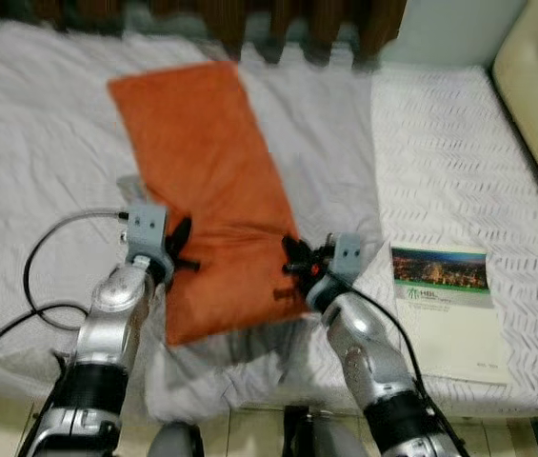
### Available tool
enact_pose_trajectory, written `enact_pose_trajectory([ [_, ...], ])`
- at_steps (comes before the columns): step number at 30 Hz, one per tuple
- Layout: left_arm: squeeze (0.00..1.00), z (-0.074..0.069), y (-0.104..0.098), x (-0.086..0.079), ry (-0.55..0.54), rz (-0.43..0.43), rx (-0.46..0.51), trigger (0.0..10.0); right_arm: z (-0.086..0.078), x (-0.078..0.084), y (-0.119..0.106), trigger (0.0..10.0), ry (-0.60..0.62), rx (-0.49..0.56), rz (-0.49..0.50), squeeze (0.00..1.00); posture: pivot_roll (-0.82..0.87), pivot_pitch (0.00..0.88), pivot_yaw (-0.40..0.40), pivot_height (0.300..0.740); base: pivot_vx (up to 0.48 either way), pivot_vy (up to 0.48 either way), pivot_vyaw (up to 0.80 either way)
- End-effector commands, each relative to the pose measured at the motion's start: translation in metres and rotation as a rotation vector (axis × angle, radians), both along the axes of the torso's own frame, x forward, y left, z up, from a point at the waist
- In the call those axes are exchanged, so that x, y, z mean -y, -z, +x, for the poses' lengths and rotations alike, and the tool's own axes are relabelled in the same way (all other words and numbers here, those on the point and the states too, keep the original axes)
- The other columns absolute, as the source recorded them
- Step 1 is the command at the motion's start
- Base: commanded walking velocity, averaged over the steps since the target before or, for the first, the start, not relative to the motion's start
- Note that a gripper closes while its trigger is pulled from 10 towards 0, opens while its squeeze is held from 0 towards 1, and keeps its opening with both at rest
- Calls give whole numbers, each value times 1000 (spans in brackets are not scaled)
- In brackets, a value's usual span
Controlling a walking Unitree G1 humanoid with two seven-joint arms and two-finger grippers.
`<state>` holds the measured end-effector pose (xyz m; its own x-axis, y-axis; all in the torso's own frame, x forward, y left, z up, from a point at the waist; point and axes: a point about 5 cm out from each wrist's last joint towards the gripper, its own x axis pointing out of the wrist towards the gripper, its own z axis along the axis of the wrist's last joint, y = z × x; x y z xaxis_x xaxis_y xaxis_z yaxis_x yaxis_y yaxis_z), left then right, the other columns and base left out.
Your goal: Clean up the room
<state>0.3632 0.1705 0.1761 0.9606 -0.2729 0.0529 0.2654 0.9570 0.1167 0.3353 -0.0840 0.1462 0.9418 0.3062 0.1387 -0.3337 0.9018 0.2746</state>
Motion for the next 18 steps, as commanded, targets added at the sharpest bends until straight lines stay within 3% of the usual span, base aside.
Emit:
enact_pose_trajectory([
  [1,0,-4,15,-18,-40,84,-54,0,-4,40,-20,0,190,103,15,0,22,0,-56,740,0,0,0],
  [4,0,-4,13,-4,19,103,-29,0,-21,64,-8,0,302,83,-30,0,0,0,-41,740,0,0,0],
  [6,0,-4,13,-1,33,105,-24,0,-26,70,-5,0,327,78,-48,0,-10,0,-31,740,0,0,0],
  [9,0,-6,19,18,99,96,-8,0,-44,96,14,0,444,21,-97,0,-51,0,-5,740,101,-123,0],
  [12,0,-5,24,26,113,109,-12,0,-49,100,17,0,461,17,-126,0,-63,0,4,740,299,-373,0],
  [15,0,-7,28,39,152,124,-5,0,-52,94,21,0,418,42,-195,0,-87,0,22,740,261,-399,0],
  [18,0,-10,33,48,186,123,-8,0,-54,93,31,0,411,6,-211,0,-93,0,27,740,0,-447,0],
])
